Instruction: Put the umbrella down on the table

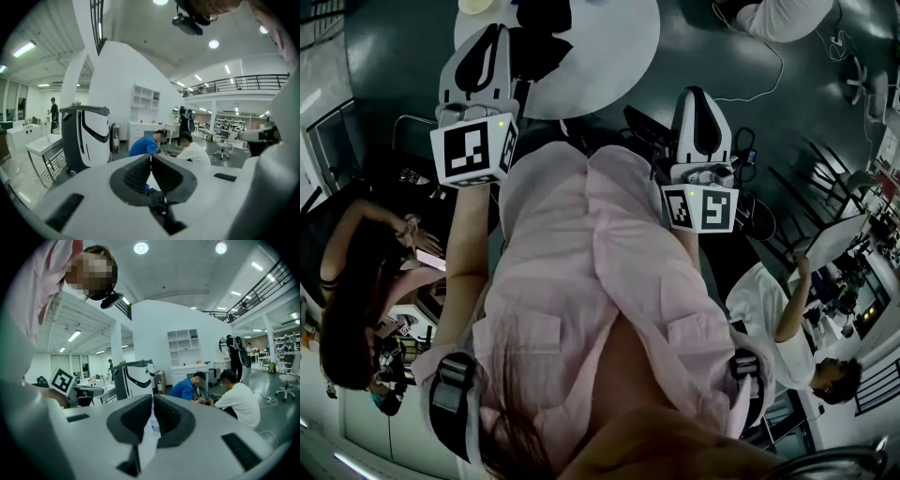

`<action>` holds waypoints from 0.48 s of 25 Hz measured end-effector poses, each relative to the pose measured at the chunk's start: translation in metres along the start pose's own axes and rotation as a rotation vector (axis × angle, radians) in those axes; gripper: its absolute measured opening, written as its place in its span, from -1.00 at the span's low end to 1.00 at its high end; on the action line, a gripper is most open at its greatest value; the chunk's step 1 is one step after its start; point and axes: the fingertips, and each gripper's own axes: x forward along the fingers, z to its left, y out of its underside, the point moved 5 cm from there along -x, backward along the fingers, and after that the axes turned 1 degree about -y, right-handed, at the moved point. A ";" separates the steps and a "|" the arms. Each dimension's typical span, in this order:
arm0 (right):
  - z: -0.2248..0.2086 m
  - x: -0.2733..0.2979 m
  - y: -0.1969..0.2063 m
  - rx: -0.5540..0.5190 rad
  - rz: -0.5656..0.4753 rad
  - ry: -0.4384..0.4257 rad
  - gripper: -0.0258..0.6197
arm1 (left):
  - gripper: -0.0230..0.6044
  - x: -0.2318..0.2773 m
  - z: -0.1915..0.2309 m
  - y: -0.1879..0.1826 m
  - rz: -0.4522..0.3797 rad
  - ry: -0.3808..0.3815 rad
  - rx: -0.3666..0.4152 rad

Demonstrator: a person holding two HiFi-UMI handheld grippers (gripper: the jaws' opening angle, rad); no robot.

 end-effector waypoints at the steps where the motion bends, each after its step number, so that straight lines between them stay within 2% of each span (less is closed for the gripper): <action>1: 0.001 0.000 -0.001 -0.001 -0.005 -0.001 -0.82 | -0.85 -0.013 -0.003 -0.011 -0.034 -0.003 -0.003; 6: 0.003 0.003 -0.009 -0.004 -0.032 -0.010 -0.82 | -0.86 -0.061 -0.020 -0.031 -0.086 0.003 -0.062; 10: 0.008 0.004 -0.008 -0.002 -0.038 -0.028 -0.82 | -0.86 -0.086 -0.019 -0.019 -0.094 -0.025 -0.153; 12: 0.013 0.004 -0.008 -0.003 -0.038 -0.043 -0.82 | -0.87 -0.093 -0.018 -0.013 -0.087 -0.040 -0.163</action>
